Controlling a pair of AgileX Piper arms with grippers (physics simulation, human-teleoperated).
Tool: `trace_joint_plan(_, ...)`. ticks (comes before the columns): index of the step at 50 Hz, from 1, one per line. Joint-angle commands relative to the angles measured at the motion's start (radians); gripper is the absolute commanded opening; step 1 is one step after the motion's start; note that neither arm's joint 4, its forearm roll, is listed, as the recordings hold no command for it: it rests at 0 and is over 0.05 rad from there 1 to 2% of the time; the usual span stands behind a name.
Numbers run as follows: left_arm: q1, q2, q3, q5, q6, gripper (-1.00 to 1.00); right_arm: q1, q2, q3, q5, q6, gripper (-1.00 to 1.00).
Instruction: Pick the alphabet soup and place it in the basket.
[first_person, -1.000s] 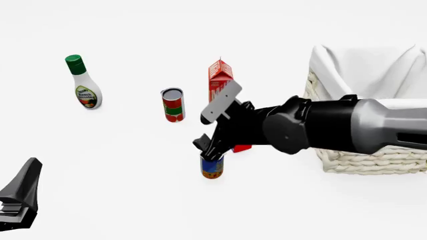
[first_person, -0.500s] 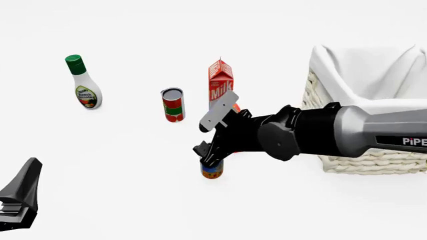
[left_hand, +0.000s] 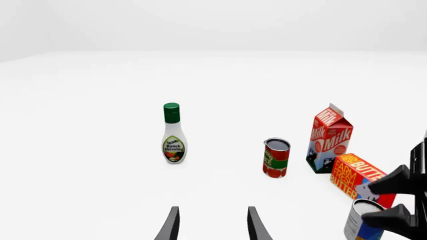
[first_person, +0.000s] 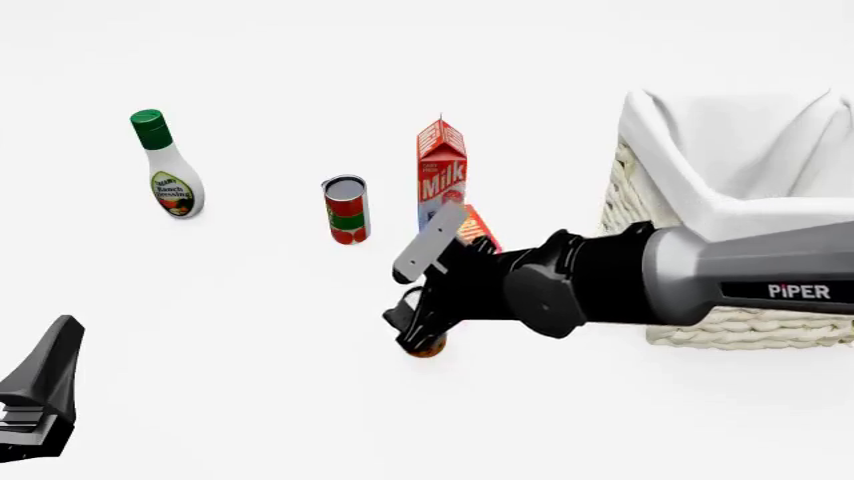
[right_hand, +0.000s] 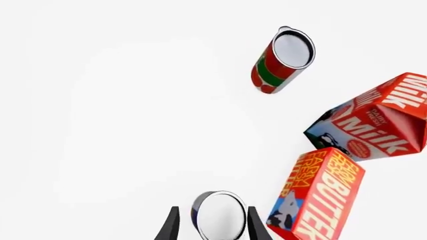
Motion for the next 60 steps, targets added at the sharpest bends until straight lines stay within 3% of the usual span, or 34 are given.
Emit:
trace_joint_plan(1, 0.000, 0.000, 0.000, 0.000, 0.000, 1.00, 0.013, 0.025, 0.004, -0.016, 0.008, 1.00)
trace_joint_plan(27, 0.000, 0.000, 0.000, 0.000, 0.000, 1.00, -0.027, -0.003, 0.021, -0.006, -0.033, 1.00)
trace_joint_plan(60, 0.000, 0.000, 0.000, 0.000, 0.000, 1.00, -0.030, 0.052, 0.015, -0.033, -0.028, 1.00)
